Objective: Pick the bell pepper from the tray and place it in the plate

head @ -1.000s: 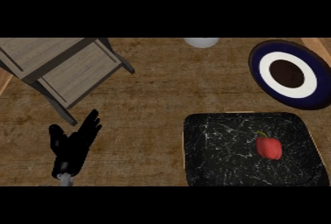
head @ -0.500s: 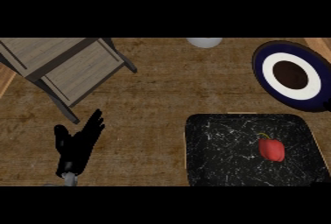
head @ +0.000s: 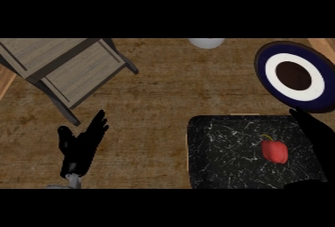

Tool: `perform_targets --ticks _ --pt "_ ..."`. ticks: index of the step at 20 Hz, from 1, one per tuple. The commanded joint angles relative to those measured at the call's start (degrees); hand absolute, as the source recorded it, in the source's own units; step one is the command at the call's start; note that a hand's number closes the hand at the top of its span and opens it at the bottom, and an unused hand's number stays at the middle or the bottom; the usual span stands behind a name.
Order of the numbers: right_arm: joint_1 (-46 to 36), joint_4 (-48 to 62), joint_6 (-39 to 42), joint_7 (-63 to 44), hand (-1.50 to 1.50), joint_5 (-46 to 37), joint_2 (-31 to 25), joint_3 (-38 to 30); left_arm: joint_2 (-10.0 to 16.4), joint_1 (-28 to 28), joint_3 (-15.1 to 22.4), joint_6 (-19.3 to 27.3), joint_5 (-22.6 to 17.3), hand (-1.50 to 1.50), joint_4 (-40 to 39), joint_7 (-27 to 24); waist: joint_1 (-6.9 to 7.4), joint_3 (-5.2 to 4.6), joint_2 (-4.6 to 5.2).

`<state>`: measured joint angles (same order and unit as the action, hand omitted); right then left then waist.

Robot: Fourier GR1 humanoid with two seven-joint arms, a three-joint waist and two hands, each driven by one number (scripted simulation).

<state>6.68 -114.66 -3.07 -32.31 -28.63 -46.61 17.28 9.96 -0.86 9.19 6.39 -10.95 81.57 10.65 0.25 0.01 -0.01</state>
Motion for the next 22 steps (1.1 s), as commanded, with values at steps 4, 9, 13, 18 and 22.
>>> perform_targets --ticks 4,9,13,18,22 --pt "-0.26 1.56 4.0 0.97 -1.5 -6.56 8.67 -0.72 -2.56 -0.36 0.07 1.83 2.86 0.0 1.96 2.56 -0.3 -0.01 -0.03" --pt "0.69 2.47 4.79 -1.69 -1.5 -13.65 10.52 -0.05 -0.6 -1.56 -1.91 -1.14 1.17 0.0 4.1 3.65 -0.25 -0.01 -0.06" --pt "-1.32 11.09 3.56 1.91 -1.5 -17.44 13.41 -0.56 -0.95 2.59 -4.02 -1.88 1.5 0.0 -1.36 2.25 -0.3 0.0 0.02" --pt "-1.55 12.99 6.81 4.78 -1.5 -19.16 16.47 -3.86 -2.91 -2.27 -2.7 -2.12 3.81 0.0 0.86 -0.22 -0.26 -0.01 -0.02" --pt "-4.71 18.61 8.34 6.65 -1.5 -21.06 19.63 -3.7 -1.84 2.25 -6.14 -3.79 1.63 0.0 -0.2 3.01 -0.2 -0.01 0.02"
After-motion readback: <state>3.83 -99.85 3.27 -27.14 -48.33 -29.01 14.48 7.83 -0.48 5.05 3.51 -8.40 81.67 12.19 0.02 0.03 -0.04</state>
